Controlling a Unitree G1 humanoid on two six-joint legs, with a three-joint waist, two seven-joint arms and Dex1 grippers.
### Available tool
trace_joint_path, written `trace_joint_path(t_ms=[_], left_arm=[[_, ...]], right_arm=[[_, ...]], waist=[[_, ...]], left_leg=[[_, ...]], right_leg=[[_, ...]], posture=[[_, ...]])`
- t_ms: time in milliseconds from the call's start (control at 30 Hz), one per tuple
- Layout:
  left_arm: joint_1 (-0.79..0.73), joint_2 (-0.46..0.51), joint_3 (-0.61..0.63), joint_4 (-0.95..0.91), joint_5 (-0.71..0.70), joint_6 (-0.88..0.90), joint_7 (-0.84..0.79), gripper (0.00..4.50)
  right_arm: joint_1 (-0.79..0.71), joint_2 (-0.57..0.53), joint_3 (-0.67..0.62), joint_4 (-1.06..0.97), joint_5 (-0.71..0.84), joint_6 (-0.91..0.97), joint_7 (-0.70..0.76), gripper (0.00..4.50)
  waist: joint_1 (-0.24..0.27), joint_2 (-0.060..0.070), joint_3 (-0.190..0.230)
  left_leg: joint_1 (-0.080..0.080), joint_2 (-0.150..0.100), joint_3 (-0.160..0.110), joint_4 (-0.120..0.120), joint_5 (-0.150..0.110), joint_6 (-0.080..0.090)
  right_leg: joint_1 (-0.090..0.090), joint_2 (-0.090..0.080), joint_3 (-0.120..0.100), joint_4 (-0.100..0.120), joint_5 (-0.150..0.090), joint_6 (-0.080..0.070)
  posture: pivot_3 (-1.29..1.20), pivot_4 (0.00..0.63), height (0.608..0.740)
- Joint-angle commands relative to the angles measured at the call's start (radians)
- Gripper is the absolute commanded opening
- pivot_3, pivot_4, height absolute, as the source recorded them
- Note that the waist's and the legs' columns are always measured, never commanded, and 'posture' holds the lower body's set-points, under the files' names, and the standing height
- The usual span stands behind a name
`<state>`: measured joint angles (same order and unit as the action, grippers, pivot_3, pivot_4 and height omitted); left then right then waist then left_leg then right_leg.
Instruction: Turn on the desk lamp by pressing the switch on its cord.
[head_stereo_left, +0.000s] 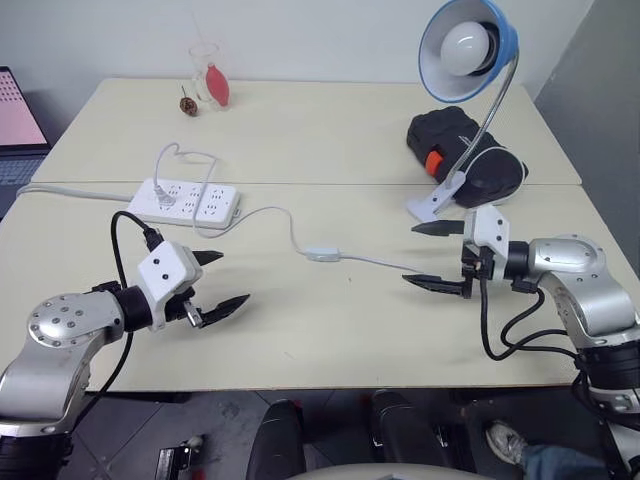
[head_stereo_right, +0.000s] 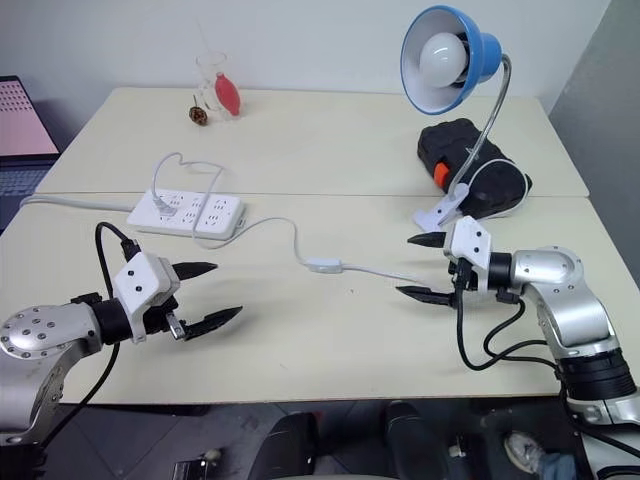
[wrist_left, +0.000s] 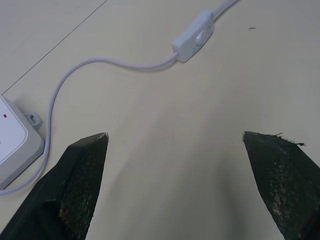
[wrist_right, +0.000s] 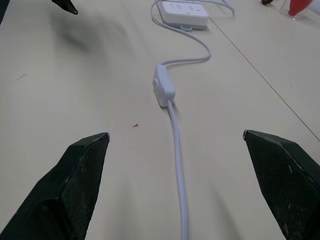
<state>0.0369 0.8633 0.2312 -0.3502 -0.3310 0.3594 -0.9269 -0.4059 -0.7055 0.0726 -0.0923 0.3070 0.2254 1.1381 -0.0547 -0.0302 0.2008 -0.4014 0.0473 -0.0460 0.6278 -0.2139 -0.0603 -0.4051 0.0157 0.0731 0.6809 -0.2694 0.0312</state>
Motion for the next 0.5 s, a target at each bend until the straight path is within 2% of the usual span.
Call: trace_joint_path(t_ms=[33, 233, 500], left_arm=[[-0.007, 0.013, 0.035, -0.037, -0.028, 0.008, -0.006, 4.46], [-0.020, 0.011, 0.037, -0.051, -0.023, 0.028, 0.026, 4.46], [-0.018, 0.008, 0.043, -0.047, -0.028, -0.043, -0.003, 4.46]], right_arm=[[-0.016, 0.002, 0.000, -0.010, 0.004, -0.018, 0.009, 4.50], [-0.035, 0.014, 0.005, 0.000, 0.001, -0.006, -0.001, 4.50], [-0.056, 0.016, 0.012, -0.018, 0.016, 0.061, 0.000, 4.50]], waist=[[0.000, 0.000, 0.000], [0.000, 0.000, 0.000], [0.000, 0.000, 0.000]], left_leg=[[0.000, 0.000, 0.000, 0.000, 0.000, 0.000], [0.000, 0.000, 0.000, 0.000, 0.000, 0.000], [0.000, 0.000, 0.000, 0.000, 0.000, 0.000]], right_leg=[[0.000, 0.000, 0.000, 0.000, 0.000, 0.000], [0.000, 0.000, 0.000, 0.000, 0.000, 0.000], [0.000, 0.000, 0.000, 0.000, 0.000, 0.000]], posture=[[0.00, 0.150, 0.740], [0.00, 0.150, 0.740], [0.00, 0.150, 0.740]])
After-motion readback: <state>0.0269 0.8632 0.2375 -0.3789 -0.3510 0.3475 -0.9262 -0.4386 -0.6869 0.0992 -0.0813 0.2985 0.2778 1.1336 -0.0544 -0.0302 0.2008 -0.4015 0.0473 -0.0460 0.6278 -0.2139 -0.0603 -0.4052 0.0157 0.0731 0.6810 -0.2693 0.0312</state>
